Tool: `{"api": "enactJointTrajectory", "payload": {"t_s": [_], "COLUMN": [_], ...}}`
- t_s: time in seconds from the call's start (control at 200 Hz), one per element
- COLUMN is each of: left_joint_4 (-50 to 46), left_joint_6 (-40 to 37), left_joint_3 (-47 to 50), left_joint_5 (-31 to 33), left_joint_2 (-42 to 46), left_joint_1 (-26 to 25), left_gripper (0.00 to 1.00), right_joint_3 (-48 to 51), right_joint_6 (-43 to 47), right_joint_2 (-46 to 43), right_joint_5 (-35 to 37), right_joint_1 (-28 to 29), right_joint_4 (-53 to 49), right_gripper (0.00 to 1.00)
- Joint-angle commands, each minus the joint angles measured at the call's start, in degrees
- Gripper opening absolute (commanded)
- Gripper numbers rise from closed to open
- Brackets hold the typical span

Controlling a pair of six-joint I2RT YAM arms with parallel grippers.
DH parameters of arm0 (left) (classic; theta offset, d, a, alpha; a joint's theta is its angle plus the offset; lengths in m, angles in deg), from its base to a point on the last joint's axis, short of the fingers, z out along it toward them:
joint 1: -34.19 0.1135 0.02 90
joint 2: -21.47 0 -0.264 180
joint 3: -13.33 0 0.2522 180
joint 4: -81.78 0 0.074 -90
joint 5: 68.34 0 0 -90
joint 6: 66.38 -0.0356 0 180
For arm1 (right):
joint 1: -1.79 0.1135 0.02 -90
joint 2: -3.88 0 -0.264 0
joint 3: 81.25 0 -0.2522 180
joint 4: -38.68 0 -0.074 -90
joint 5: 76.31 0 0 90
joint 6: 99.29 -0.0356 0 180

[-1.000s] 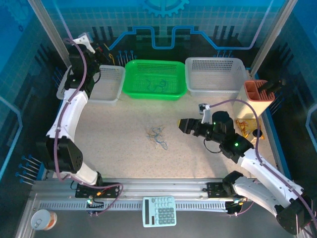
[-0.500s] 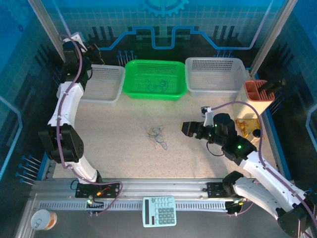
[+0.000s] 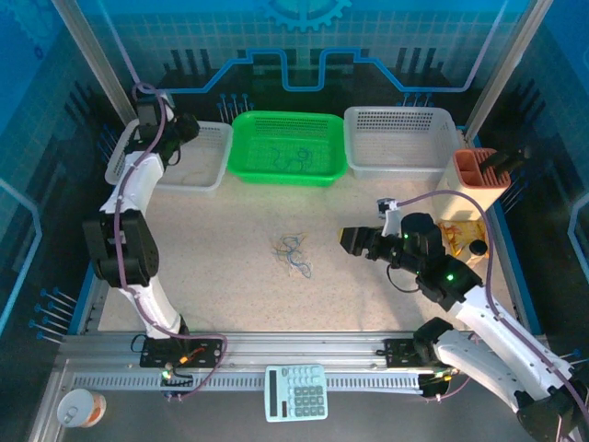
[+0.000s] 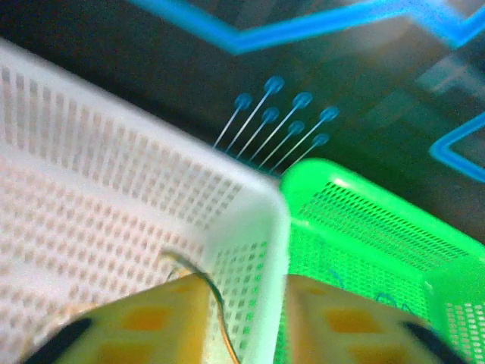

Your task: Untangle the cables

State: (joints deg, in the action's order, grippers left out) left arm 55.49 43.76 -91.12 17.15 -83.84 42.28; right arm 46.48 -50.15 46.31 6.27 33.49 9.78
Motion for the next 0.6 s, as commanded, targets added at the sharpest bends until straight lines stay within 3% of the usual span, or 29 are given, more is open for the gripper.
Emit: {"api": "enactJointTrajectory", "payload": {"t_s": [0.0,0.065,0.185,0.39,0.595], "left_joint_4": [-7.6,-9.0,-9.3,-7.3,0.3], "left_joint_6": [-0.6,0.2,0.8,3.9,13.6], "left_joint_3": [-2.7,-3.9,-5.2,-5.2,2.4], "left_joint_5": [0.4,0.6,0.4,-3.2,-10.5], "left_joint_2": [-2.0,-2.1,-0.6,3.8,12.4], "left_joint_1": [1.0,1.5,2.1,2.1,1.1], "left_gripper": [0.5,0.62,0.74,0.8,0.83], "right_joint_3": [0.0,-0.1,0.0,0.3,1.6], "right_joint_6": [0.8,0.8,1.1,1.7,2.4], "right_joint_2": [-1.1,-1.3,-1.3,0.6,4.6], "right_joint_5": [1.2,1.2,1.4,1.4,2.4], "right_joint_1": [-0.4,-0.4,-0.4,-0.3,0.9], "right_joint_4": [-1.8,-2.1,-2.3,-1.6,0.1], "right_gripper": [0.75,0.75,0.75,0.74,0.74]}}
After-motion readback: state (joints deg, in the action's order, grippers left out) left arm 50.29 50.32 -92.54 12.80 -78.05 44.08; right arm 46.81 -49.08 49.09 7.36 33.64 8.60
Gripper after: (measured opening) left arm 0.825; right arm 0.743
